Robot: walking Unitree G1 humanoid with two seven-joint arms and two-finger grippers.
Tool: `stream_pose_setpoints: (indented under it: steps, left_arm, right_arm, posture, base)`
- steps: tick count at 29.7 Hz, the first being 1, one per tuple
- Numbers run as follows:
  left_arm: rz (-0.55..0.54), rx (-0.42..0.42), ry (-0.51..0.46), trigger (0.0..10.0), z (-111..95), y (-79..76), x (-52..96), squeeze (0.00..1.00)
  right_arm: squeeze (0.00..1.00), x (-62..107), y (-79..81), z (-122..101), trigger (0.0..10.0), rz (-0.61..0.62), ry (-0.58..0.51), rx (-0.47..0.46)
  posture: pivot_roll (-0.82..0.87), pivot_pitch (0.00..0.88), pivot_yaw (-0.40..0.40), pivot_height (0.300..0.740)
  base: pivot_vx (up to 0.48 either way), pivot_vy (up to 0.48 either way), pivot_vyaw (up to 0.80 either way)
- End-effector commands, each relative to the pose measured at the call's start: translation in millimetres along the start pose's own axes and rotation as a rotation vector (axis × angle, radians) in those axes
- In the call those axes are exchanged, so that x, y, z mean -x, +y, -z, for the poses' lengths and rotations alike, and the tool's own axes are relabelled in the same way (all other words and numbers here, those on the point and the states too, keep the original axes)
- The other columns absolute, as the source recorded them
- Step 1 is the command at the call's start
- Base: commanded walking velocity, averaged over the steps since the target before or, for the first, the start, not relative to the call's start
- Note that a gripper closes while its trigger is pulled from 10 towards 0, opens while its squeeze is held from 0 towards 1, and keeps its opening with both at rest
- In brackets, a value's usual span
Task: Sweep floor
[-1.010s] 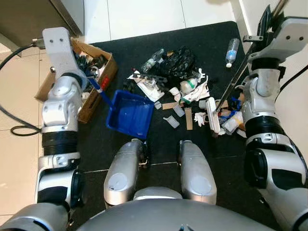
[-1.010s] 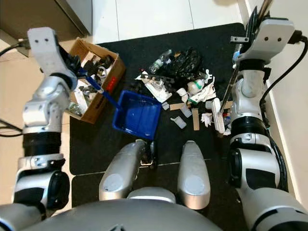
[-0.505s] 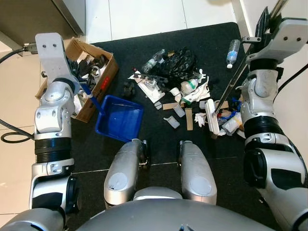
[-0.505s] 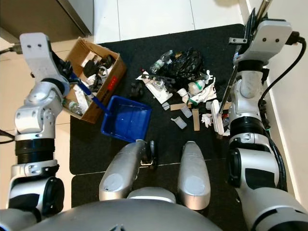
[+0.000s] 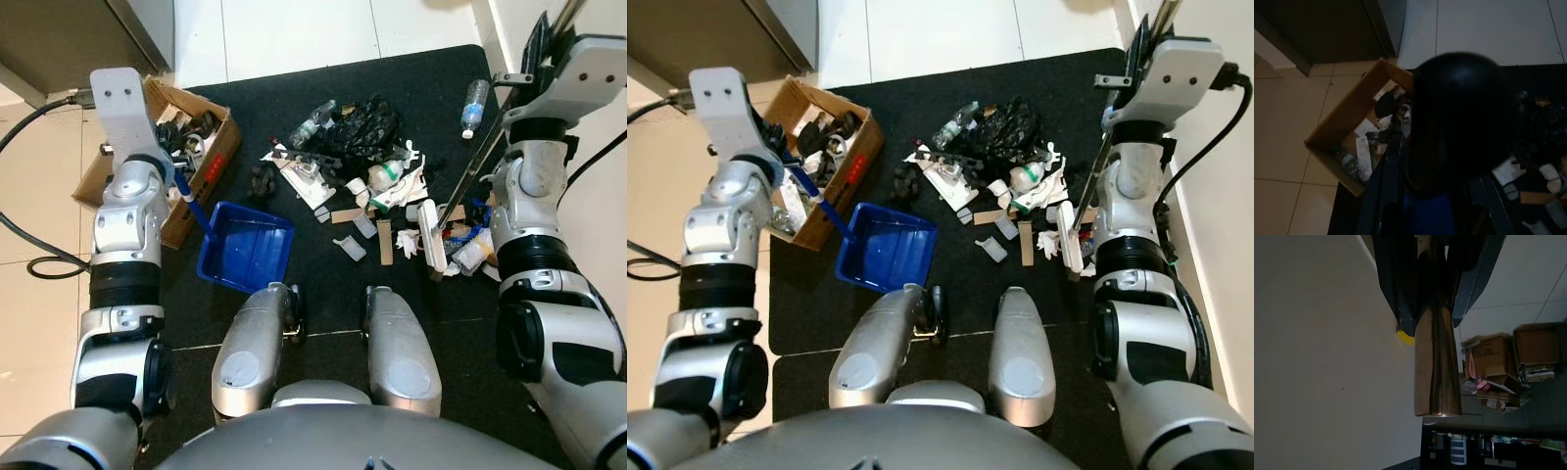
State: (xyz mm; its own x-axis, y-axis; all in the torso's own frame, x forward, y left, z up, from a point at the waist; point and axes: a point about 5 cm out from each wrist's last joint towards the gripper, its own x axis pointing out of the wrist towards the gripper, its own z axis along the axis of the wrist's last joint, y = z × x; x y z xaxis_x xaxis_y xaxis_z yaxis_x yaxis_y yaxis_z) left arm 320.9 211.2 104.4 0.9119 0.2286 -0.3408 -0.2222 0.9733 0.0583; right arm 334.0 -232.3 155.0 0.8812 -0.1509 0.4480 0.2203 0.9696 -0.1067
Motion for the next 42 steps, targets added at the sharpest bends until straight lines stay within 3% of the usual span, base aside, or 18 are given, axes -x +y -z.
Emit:
stream_pose_setpoints:
  steps: [1, 9, 20, 28, 34, 42]
  left_arm:
    - [-0.017, 0.013, -0.035, 10.0, -4.2, 2.8, -1.4, 0.0]
    - [-0.008, 0.041, -0.108, 10.0, -14.7, -1.3, -4.9, 0.0]
    - [0.006, 0.032, -0.069, 10.0, 3.2, -12.1, -10.8, 0.0]
    - [0.031, 0.038, -0.071, 10.0, 5.7, -14.8, -6.2, 0.0]
    - [0.041, 0.105, -0.122, 10.0, 0.8, -24.6, -11.5, 0.0]
    - [0.059, 0.157, -0.104, 10.0, -0.6, -39.9, -17.6, 0.0]
  right_arm:
    - [0.0, 2.2, 0.7, 0.1, 10.0, -0.007, -0.009, 0.004]
    - [0.0, 1.4, 1.2, -0.7, 10.0, -0.007, -0.013, 0.002]
    - [0.0, 0.2, 1.9, -1.2, 10.0, -0.01, -0.014, 0.003]
    - [0.0, 1.2, -3.0, -1.4, 10.0, -0.004, -0.017, 0.011]
    - [0.0, 0.4, 0.3, -1.4, 10.0, -0.01, -0.015, 0.007]
    - [0.0, -0.7, 3.3, -1.6, 10.0, -0.014, -0.015, 0.002]
  posture:
    - [0.05, 0.145, 0.114, 0.74]
    - [0.05, 0.143, 0.113, 0.74]
    - [0.04, 0.14, 0.112, 0.74]
    - [0.04, 0.135, 0.111, 0.74]
    - [0.03, 0.134, 0.106, 0.74]
    - [0.02, 0.133, 0.104, 0.74]
  base:
    - [0.0, 0.0, 0.0]
    - [0.0, 0.0, 0.0]
    - [0.0, 0.0, 0.0]
    - [0.0, 0.0, 0.0]
    - [0.0, 0.0, 0.0]
    - [0.0, 0.0, 0.0]
